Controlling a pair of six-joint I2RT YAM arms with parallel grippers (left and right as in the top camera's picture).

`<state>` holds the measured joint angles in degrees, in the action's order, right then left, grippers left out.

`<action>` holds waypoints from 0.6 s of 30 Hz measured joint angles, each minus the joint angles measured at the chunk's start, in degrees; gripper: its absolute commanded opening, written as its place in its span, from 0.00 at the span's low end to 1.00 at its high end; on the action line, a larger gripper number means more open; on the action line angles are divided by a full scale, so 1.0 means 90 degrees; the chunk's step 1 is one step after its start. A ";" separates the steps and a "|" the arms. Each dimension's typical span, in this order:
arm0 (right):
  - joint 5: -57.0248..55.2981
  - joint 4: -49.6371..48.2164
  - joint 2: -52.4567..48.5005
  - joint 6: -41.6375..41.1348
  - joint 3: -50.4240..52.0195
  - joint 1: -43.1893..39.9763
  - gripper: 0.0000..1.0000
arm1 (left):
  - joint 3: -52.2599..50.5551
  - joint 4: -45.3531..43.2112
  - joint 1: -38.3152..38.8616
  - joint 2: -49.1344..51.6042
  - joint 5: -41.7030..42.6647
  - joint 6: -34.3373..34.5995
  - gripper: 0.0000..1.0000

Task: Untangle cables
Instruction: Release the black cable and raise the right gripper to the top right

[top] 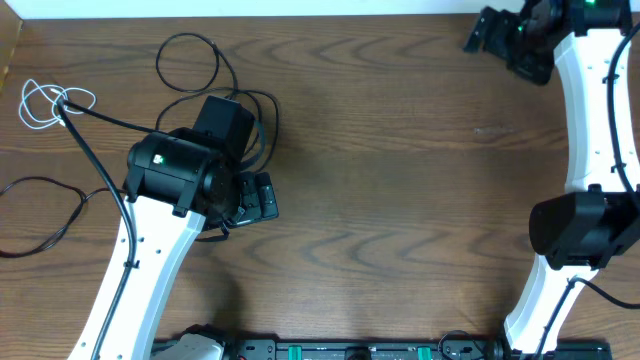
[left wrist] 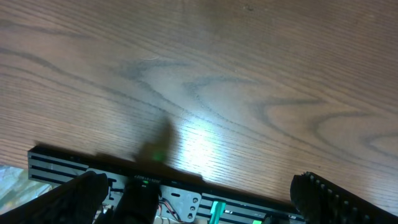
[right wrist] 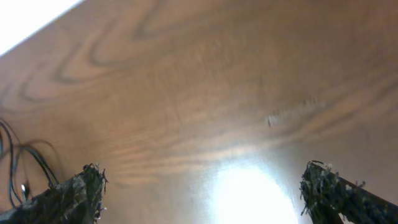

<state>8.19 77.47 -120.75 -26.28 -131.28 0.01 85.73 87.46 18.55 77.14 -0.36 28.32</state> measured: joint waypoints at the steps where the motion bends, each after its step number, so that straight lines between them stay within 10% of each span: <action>1: -0.0007 0.0085 -0.0024 0.0000 0.0000 0.0000 0.99 | 0.0000 0.0000 0.0000 0.0000 0.0000 0.0000 0.99; 18: -0.2324 0.1134 -0.0063 0.0002 0.0000 -0.0763 0.99 | 0.0000 -0.0316 0.0000 0.0000 0.0005 0.0000 0.99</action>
<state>-12.73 87.68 -121.32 -26.26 -131.28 -6.85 85.73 84.62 18.55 77.14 -0.32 28.32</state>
